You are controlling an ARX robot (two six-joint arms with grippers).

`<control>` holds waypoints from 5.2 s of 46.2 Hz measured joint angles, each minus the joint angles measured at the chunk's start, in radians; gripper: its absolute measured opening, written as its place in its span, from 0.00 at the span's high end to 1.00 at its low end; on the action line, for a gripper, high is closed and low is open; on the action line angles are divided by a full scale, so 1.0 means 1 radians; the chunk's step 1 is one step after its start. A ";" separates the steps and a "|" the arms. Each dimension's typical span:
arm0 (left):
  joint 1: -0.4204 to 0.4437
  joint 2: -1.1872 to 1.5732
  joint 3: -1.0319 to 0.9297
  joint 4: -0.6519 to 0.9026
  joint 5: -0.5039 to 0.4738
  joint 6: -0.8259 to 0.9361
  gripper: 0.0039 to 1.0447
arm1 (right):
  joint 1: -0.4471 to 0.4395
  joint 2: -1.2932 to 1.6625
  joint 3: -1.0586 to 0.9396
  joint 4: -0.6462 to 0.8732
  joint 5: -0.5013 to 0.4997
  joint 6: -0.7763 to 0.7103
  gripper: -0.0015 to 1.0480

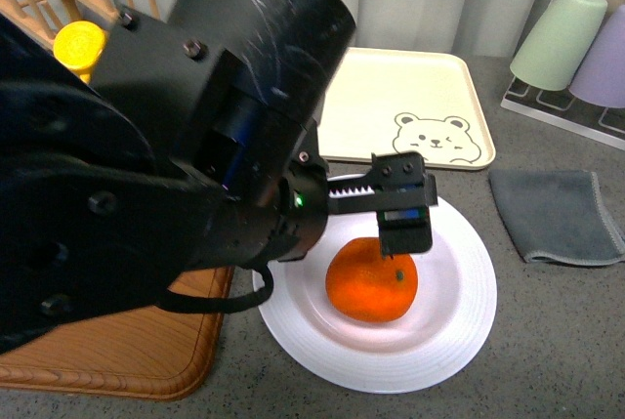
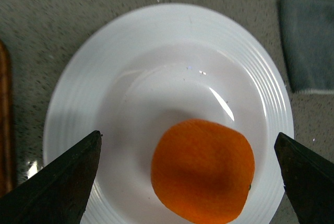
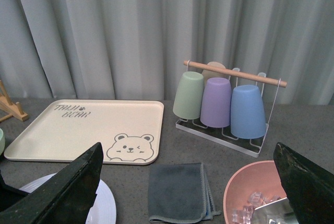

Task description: Place orange and plate with both arms

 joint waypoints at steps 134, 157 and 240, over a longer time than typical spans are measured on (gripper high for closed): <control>0.626 -1.763 -0.821 -0.158 0.031 0.544 0.96 | -0.001 0.000 0.000 0.000 0.000 0.000 0.09; 0.626 -1.944 -0.821 -0.346 0.033 0.544 0.54 | 0.040 0.066 0.039 -0.101 0.095 -0.011 0.09; 0.626 -1.945 -0.821 -0.346 0.033 0.547 0.06 | 0.098 2.105 0.566 0.613 -0.534 0.704 0.09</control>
